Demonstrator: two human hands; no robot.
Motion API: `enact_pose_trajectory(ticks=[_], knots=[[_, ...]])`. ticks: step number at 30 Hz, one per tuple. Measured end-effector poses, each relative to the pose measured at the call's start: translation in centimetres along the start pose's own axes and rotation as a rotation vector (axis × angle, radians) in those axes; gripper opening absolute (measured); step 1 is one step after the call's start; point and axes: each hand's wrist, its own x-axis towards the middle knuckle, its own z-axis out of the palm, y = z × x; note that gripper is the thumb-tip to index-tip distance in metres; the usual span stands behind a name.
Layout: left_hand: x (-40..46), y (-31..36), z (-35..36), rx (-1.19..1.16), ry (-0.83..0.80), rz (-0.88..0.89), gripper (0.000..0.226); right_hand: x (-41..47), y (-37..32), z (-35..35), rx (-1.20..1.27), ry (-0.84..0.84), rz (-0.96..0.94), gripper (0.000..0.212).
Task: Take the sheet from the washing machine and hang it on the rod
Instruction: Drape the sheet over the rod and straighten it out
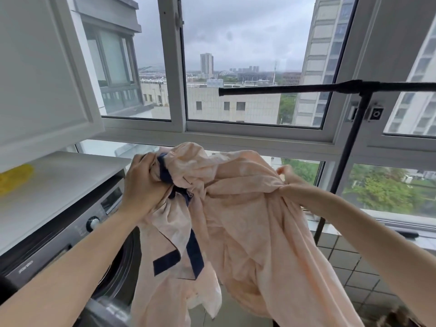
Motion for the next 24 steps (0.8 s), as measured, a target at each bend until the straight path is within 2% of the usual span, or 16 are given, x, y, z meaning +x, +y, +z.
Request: enact_pose_trajectory(ticks=[2, 4, 7, 11, 13, 18, 21, 24], knots=[[-0.2, 0.7, 0.3, -0.013, 0.002, 0.013, 0.046, -0.9, -0.9, 0.3, 0.104, -0.205, 0.023, 0.065], [-0.2, 1.7, 0.8, -0.039, 0.003, 0.028, 0.046, -1.1, -1.7, 1.0, 0.207, -0.285, -0.020, 0.077], [-0.3, 3.1, 1.2, -0.082, 0.012, 0.062, 0.041, -0.4, -2.9, 2.2, 0.173, -0.185, -0.111, 0.100], [-1.5, 5.3, 2.0, -0.149, 0.004, 0.169, 0.036, 0.1, -4.4, 4.6, -0.149, -0.147, -0.322, 0.124], [-1.7, 5.6, 2.2, -0.180, 0.006, 0.170, 0.037, 0.1, -4.6, 5.9, -0.222, -0.121, -0.446, 0.117], [-0.6, 4.9, 1.0, -0.151, -0.009, 0.140, 0.036, 0.7, -5.5, 6.7, -0.291, 0.100, -0.583, 0.052], [-0.2, 3.8, 0.0, -0.130, -0.077, 0.092, 0.043, 1.4, -7.4, 5.7, -0.291, 0.134, -0.650, 0.035], [0.2, 2.9, -0.5, -0.153, -0.051, 0.017, 0.048, 2.3, -9.5, 5.0, -0.305, 0.124, -0.697, 0.020]])
